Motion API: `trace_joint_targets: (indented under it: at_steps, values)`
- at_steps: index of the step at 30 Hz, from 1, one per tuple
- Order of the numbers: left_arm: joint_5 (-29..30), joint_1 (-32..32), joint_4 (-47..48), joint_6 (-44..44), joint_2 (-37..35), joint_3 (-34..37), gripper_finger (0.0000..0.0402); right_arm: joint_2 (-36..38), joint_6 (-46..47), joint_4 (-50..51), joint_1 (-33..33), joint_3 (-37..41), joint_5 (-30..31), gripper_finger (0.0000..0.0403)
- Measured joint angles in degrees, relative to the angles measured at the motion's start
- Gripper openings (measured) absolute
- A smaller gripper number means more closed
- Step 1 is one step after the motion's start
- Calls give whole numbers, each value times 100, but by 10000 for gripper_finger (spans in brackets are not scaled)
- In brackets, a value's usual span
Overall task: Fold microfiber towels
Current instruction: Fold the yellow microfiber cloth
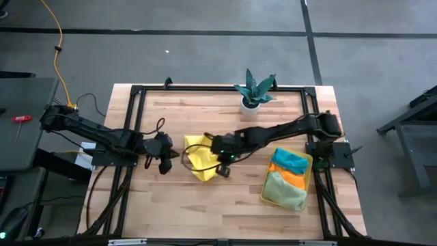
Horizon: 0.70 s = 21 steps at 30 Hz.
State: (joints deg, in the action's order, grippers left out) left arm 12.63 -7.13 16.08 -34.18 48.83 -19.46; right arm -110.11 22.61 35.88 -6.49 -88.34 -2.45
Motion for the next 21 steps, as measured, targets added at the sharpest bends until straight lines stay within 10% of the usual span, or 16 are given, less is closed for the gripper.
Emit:
trace_joint_targets:
  at_steps: [21]
  values:
    - [-461, 1147, -1035, 3150, 1969, -243, 205, 2245, 2095, -1653, -71, 3019, 666, 0]
